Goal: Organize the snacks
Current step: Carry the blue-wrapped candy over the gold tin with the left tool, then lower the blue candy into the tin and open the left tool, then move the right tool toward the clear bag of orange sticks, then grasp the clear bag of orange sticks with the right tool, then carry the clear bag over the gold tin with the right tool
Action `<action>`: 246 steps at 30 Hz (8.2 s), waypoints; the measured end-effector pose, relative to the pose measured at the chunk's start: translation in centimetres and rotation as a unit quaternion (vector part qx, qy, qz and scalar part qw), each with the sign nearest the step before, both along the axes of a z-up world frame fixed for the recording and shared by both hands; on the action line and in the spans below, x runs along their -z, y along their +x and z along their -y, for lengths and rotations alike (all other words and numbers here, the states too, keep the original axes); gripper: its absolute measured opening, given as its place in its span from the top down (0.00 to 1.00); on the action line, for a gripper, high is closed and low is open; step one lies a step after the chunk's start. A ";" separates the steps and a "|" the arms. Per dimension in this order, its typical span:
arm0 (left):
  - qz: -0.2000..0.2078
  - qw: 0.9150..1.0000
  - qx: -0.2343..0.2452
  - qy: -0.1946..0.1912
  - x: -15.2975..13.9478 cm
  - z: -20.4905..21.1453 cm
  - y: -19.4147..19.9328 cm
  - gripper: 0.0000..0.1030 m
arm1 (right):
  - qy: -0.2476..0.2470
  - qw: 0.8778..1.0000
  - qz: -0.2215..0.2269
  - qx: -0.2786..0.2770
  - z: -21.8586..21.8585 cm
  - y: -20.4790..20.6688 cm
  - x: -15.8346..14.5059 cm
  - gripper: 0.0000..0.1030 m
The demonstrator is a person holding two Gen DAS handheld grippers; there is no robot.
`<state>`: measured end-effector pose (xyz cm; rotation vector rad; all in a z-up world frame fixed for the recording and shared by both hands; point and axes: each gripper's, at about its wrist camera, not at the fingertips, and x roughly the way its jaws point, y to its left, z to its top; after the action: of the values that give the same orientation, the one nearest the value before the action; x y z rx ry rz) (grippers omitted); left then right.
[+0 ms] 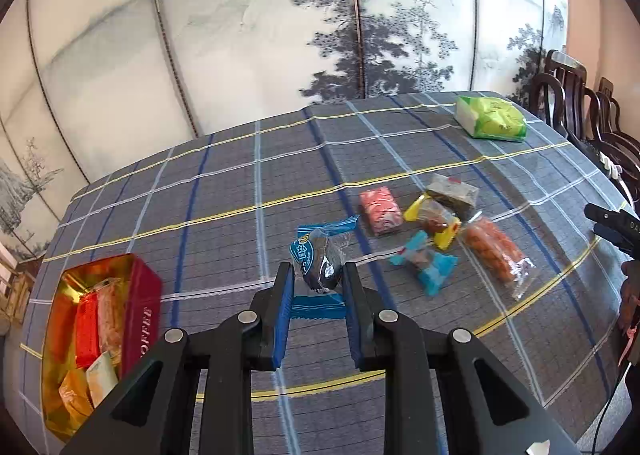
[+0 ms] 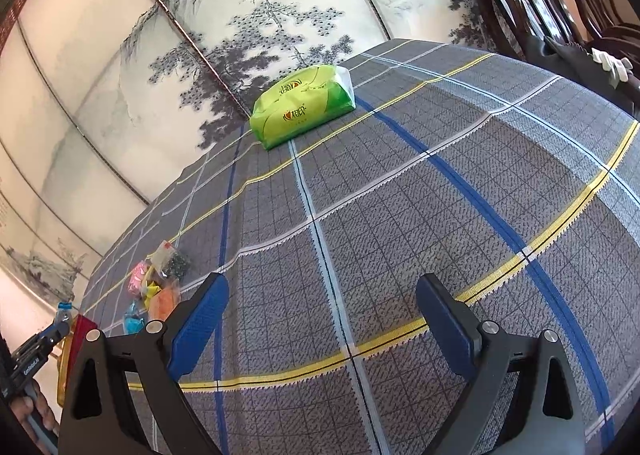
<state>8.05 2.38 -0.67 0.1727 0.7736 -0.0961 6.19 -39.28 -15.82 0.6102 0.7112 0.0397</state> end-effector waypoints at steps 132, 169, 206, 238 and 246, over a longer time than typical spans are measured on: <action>-0.035 0.978 -0.194 -0.067 2.0 -29.5 -6.0 0.42 | -0.139 0.987 -0.074 -0.030 -4.3 1.5 -0.4 0.00; -0.002 0.987 -0.068 -0.146 6.6 -15.1 -22.3 0.28 | -0.248 0.952 -0.075 -0.164 -20.8 6.4 -1.0 0.00; 0.030 0.984 -0.108 -0.139 7.8 -18.0 -29.4 0.29 | -0.321 0.936 0.007 -0.142 -25.7 4.1 -13.2 0.63; 0.007 0.976 -0.164 -0.146 9.3 -21.7 -32.0 0.29 | -0.340 0.895 0.078 -0.277 -54.0 2.9 -15.1 0.63; 0.004 0.977 -0.157 -0.145 9.5 -21.3 -31.9 0.29 | -0.337 0.892 0.076 -0.291 -55.7 2.0 -14.7 0.63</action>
<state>-23.88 23.70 -10.19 -0.2267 0.7620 0.0924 8.21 16.38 -1.09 -0.2867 0.6798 0.3782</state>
